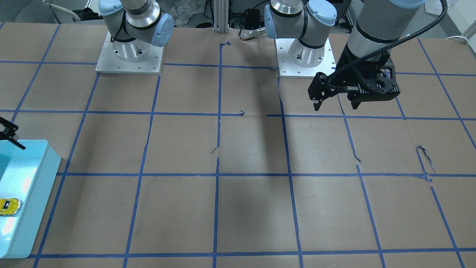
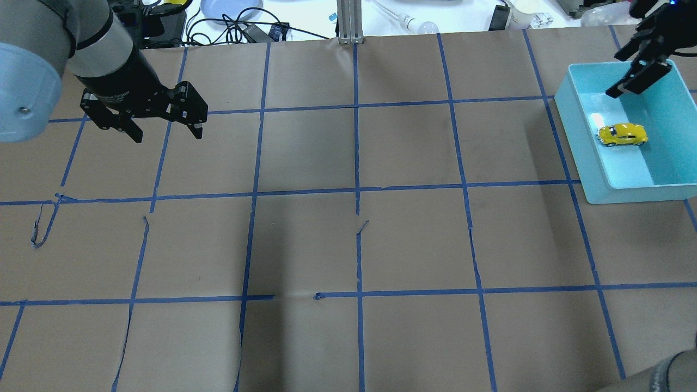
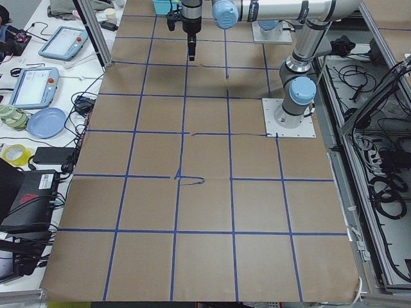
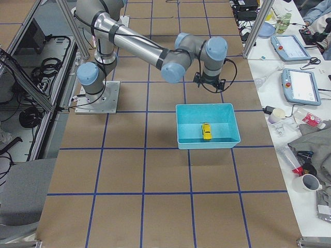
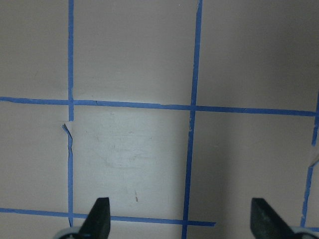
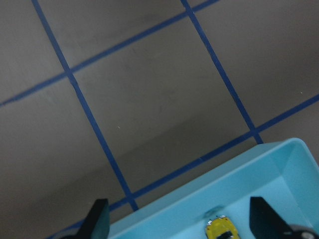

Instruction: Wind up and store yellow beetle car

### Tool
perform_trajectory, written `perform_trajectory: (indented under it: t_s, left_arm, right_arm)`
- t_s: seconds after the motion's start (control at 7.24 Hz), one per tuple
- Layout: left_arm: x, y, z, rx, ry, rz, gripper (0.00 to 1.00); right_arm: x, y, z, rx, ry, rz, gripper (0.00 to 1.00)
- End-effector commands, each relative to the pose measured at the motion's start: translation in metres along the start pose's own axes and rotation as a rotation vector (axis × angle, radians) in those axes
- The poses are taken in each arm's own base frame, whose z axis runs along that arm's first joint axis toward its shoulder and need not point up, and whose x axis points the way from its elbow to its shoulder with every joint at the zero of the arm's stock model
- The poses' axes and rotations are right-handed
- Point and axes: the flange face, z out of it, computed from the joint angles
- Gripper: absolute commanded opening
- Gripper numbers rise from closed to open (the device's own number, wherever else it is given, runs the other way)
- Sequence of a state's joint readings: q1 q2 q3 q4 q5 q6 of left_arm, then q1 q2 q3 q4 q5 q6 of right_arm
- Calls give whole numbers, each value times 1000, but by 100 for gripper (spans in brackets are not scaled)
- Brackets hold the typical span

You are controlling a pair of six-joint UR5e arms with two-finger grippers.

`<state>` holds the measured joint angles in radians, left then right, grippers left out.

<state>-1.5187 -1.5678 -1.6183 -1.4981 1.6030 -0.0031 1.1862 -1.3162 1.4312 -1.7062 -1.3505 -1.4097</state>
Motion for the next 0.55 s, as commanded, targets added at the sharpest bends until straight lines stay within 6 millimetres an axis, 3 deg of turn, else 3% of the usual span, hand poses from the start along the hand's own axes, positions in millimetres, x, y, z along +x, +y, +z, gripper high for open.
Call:
perform_trajectory:
  t_s: [0.0, 0.14, 0.41]
  left_arm:
    - [0, 1, 1, -2, 2, 0, 100]
    - [0, 1, 2, -5, 0, 0, 100]
    - [0, 1, 2, -4, 2, 0, 100]
  right_arm:
    - [-83, -114, -6, -23, 1, 256, 100]
    - [-101, -133, -7, -16, -3, 391, 100]
    - [-142, -136, -54, 37, 52, 881, 100]
